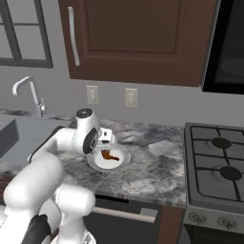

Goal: Place the chicken drumstick on the counter behind the older chicken drumstick on the same shelf of the fridge to maintain FIFO order. Close the fridge door when finished.

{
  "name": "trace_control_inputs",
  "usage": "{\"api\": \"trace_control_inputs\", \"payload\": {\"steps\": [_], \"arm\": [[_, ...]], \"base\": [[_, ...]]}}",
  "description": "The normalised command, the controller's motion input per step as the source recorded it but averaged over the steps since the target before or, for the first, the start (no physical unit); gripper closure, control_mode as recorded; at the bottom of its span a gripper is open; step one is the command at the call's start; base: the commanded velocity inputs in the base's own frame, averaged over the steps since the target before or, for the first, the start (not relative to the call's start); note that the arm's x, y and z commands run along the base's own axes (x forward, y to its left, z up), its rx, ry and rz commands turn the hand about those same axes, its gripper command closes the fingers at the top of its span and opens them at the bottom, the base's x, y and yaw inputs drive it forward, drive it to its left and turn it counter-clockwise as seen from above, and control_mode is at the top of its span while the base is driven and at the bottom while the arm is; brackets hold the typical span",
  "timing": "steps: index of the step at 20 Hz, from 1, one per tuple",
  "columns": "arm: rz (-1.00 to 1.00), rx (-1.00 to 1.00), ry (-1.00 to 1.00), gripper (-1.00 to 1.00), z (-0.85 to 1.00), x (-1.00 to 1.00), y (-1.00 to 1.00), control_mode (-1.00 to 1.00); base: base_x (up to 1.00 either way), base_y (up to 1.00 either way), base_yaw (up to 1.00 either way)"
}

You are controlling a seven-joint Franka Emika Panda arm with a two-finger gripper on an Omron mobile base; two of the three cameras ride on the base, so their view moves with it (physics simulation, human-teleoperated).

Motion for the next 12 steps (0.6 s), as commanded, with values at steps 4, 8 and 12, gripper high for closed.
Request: {"api": "trace_control_inputs", "payload": {"steps": [4, 8, 12], "arm": [[0.06, 0.00, 0.00, -1.00, -0.31, 0.32, -0.21, -1.00], [0.05, 0.00, 0.03, -1.00, -0.33, 0.18, -0.07, -1.00], [0.05, 0.00, 0.05, -1.00, -0.42, 0.32, 0.00, -1.00]], "base": [[0.00, 0.00, 0.00], [0.00, 0.00, 0.00], [0.00, 0.00, 0.00]]}}
